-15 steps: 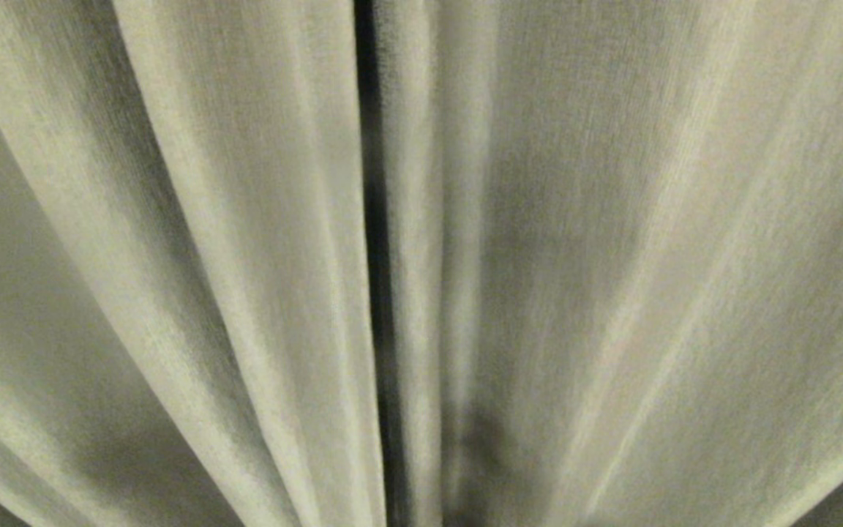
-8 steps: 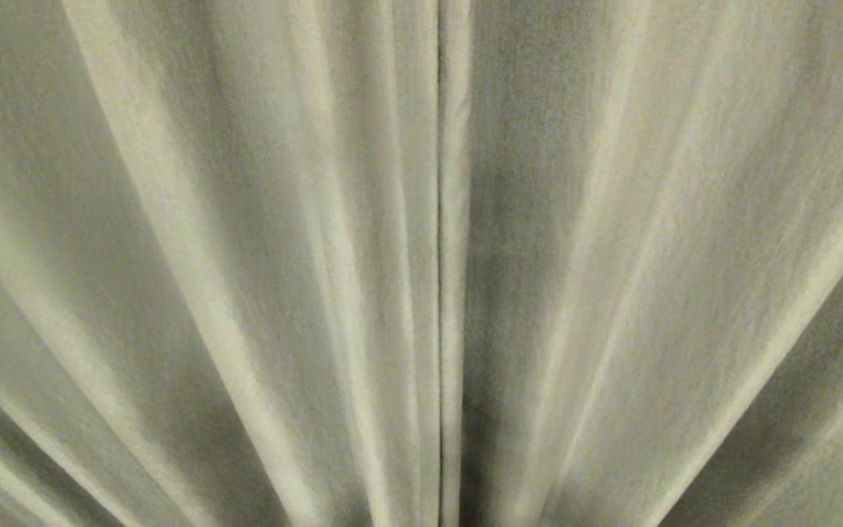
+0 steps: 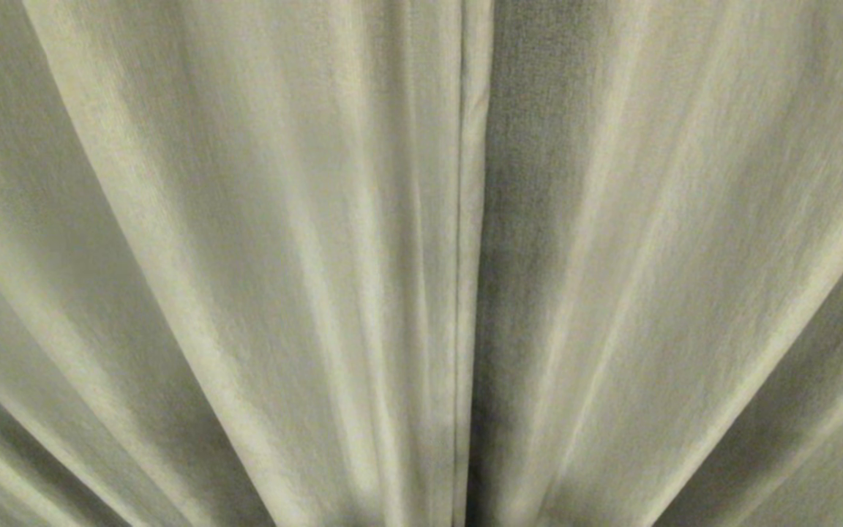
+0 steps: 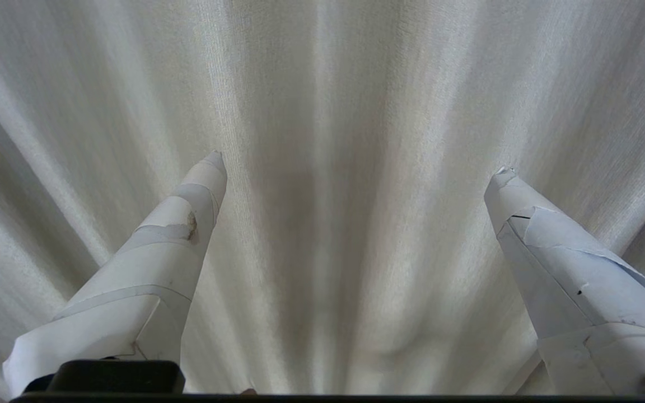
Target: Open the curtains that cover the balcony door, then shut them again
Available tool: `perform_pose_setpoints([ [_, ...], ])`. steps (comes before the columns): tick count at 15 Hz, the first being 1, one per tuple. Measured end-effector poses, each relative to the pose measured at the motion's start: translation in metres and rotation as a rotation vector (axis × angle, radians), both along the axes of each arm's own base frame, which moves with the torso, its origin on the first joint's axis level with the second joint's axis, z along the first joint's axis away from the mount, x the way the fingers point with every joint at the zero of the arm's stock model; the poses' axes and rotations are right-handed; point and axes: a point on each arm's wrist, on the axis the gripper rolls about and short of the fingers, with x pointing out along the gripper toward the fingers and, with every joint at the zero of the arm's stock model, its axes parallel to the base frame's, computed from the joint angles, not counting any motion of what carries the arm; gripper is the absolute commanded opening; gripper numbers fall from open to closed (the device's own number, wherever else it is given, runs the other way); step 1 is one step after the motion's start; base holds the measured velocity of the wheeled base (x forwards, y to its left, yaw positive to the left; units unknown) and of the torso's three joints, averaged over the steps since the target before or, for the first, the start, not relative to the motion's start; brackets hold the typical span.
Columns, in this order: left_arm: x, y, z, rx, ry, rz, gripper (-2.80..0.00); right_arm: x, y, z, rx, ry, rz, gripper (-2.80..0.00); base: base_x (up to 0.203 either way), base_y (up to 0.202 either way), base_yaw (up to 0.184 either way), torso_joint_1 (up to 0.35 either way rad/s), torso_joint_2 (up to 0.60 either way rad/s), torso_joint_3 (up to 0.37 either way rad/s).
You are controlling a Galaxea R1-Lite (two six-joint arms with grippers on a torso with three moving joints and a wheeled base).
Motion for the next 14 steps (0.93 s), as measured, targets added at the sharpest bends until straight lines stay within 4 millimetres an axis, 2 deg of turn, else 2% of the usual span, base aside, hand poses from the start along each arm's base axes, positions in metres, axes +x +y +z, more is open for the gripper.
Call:
perform_pose_setpoints([
  [14,0.0000,0.0000,0.0000,0.000,0.000,0.000,0.00,-0.0001,0.0000,0.0004,-0.002,-0.001,-0.002,-2.80,0.000,0.000,0.000,0.000,0.00,0.000],
])
